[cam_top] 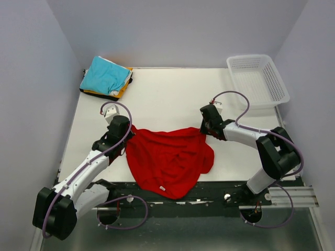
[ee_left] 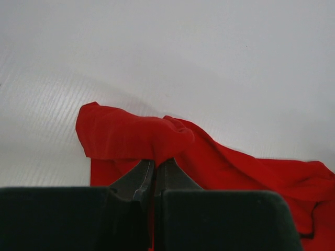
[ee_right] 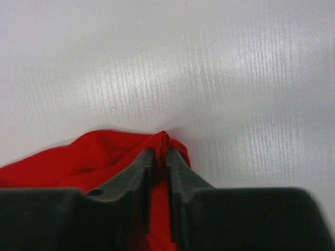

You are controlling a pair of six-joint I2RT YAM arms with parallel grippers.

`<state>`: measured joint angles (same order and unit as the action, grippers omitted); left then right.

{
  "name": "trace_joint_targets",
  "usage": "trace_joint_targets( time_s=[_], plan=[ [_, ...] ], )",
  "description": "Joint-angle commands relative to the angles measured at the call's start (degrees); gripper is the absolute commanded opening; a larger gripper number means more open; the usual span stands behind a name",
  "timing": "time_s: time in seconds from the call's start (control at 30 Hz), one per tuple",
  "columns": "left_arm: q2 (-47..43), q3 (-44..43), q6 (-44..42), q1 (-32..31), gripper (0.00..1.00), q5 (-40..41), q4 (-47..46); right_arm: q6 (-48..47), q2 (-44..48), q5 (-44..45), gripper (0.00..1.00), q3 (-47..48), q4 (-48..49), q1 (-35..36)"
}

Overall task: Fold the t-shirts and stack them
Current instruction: Flatten out the tshirt

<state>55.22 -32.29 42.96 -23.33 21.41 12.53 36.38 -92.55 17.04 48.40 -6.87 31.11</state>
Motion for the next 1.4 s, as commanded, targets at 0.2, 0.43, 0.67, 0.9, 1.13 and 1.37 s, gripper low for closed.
trace_joint_targets(
  time_s=[0.2, 0.43, 0.67, 0.9, 1.13, 1.37],
  plan=[
    [-2.1, -1.7, -0.7, 0.1, 0.00, 3.3, 0.7, -2.9, 4.1, 7.8, 0.01, 4.0, -2.3, 0.2],
    [-15.2, -9.1, -5.7, -0.3, 0.00, 1.2, 1.9, -8.8, 23.3, 11.1, 0.01, 8.9, -2.6, 0.2],
    [-24.8, -23.2, -13.7, -1.0, 0.00, -9.3, -0.7, -17.2, 40.0, 4.5, 0.01, 17.6, -0.7, 0.2],
    [-27.9, -40.3, -19.7, -1.1, 0.00, -23.6, 0.9, -21.3, 48.0, -10.8, 0.01, 30.5, -4.3, 0.2],
    [-26.6, -54.7, -21.5, -1.0, 0.00, -35.4, 4.7, -20.1, 51.0, -27.8, 0.01, 39.9, -7.7, 0.2],
    [-21.3, -66.9, -22.7, -0.2, 0.00, -39.5, 7.4, -19.6, 50.3, -24.3, 0.01, 46.5, -9.1, 0.2]
  ],
)
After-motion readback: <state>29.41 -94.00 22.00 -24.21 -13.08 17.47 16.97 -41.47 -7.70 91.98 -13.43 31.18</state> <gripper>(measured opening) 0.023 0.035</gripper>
